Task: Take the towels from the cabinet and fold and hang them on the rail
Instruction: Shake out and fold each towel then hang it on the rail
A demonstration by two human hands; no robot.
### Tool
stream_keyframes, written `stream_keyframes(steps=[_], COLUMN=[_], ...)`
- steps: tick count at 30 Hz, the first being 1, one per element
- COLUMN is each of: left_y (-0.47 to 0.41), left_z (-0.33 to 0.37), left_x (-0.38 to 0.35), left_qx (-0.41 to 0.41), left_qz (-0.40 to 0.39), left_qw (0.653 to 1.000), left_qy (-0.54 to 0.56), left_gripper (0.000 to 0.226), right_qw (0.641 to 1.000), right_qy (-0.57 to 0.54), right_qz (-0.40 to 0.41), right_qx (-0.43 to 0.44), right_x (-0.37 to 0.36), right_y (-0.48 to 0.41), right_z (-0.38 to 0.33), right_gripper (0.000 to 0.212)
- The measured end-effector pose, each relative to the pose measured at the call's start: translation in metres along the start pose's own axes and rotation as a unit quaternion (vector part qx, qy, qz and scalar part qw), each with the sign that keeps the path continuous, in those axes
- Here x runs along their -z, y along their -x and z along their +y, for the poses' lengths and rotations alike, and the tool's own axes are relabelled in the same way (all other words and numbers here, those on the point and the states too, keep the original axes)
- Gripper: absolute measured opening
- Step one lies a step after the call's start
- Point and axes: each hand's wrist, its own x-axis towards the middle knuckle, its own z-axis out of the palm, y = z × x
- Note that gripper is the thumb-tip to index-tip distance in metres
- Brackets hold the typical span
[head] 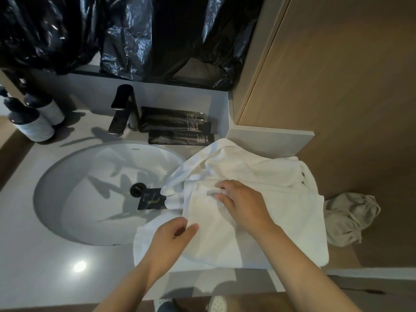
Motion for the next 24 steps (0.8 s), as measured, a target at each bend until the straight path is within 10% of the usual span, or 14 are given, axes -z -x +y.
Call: stream_keyframes(steps=[10,16,24], left_y=[-0.056,-0.067,-0.083], left_z=[0.015,0.033,0.036], left_x=[0.002,-0.007,-0.011], left_qx=[0.116,-0.003,-0.08], left_qz=[0.048,0.073,0.135], left_qw=[0.983,0.992,0.987], left_qy=[0.136,0.1,-0.038], left_gripper=[0.048,0.02,0.038], right_qw=[0.999,0.998,0.987], right_qy=[0.043,0.043,-0.001], right_qz=[0.023,0.05,0.158], right_qx=[0.01,0.003,0.033], right_x=[-0.007,-0.006,-0.017], right_y=[-0.012,-0.019,-0.032], right_z=[-0.007,-0.005,-0.007], right_gripper=[0.024,0.026,0.013])
